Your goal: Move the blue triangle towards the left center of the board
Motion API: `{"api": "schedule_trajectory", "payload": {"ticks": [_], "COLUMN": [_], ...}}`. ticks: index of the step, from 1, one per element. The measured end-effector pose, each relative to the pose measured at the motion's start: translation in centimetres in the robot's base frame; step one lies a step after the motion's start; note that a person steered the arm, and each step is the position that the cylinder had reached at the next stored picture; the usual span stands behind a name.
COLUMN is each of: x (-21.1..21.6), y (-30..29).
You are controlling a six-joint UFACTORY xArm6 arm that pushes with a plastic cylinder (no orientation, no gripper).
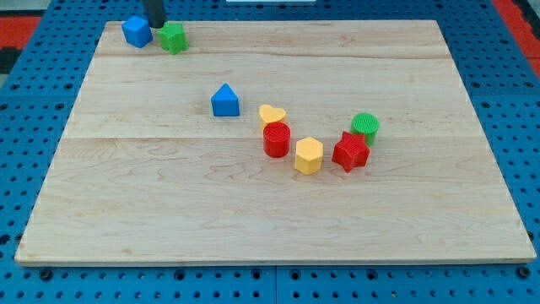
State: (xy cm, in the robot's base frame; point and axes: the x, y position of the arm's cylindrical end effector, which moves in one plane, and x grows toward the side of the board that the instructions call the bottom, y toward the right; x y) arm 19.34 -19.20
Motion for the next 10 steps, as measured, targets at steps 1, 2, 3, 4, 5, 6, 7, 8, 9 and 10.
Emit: {"api": "schedule_trajectory", "payload": {"ticks": [1,2,3,4,5,6,7,8,9,10], "x": [0.0,-0.1,-0.1,4.2,9.4,14.7,18.0,17.1,18.5,21.6], "y": [2.2,6.6,13.4,22.4,28.1,23.7,20.1,11.3,6.1,8.0]}}
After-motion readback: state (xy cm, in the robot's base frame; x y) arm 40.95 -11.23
